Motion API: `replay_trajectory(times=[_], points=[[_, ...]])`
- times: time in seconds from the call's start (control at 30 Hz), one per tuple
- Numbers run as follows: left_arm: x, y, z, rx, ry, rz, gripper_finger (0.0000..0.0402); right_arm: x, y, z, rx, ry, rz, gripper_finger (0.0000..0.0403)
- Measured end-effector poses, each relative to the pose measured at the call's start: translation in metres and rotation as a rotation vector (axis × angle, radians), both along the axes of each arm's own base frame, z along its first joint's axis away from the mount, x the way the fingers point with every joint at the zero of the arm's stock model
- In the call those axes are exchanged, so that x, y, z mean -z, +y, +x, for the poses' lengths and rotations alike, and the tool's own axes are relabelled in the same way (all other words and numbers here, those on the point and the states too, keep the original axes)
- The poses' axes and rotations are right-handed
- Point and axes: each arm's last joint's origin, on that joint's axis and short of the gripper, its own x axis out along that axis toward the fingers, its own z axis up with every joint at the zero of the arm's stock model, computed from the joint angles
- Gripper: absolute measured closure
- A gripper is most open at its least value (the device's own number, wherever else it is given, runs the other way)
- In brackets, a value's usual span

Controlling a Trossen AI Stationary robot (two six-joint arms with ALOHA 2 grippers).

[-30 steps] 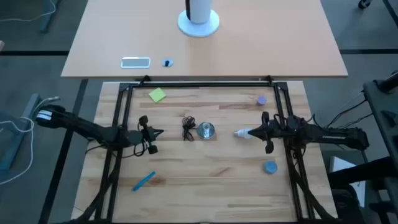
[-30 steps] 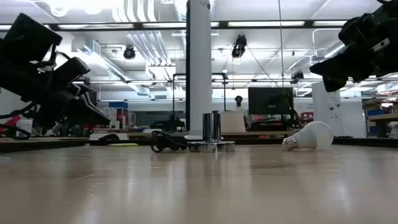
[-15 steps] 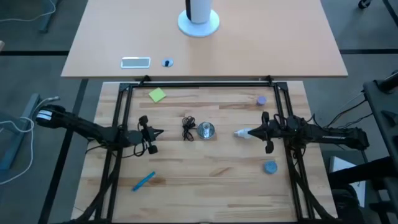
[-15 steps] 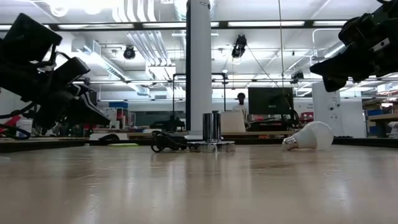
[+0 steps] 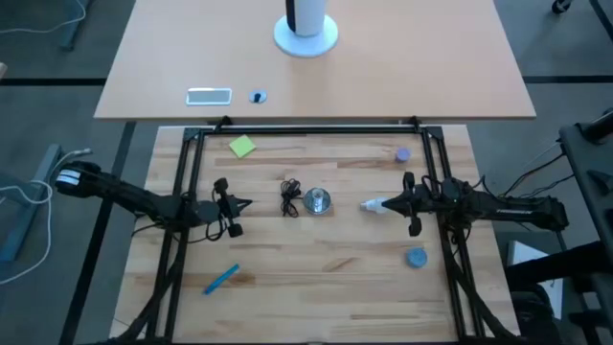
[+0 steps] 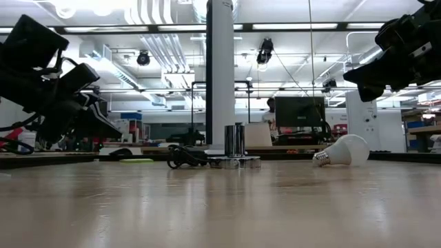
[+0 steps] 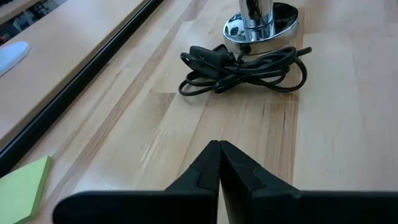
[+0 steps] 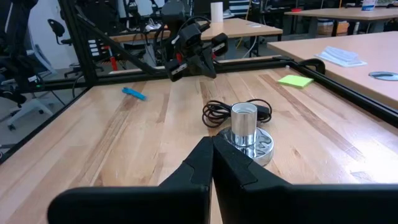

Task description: Screw lightbulb

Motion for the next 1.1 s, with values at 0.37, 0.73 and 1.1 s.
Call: replay_trajectory(times=[0.37, 0.73, 1.1], points=[[0.000, 0.000, 0.000, 0.000, 0.000, 0.000, 0.0401, 0.000, 0.000, 0.000, 0.000, 0.000, 0.000, 0.0402], [-0.009, -0.001, 0.005, -0.049, -0.176, -0.129, 0.0401, -0.004, 0.001, 0.000, -0.011, -0.046, 0.117, 0.0401], [-0.083, -0.004, 0.024, -0.003, -0.731, -0.260, 0.0401, -0.019, 0.001, 0.000, -0.048, -0.200, 0.043, 0.0400]])
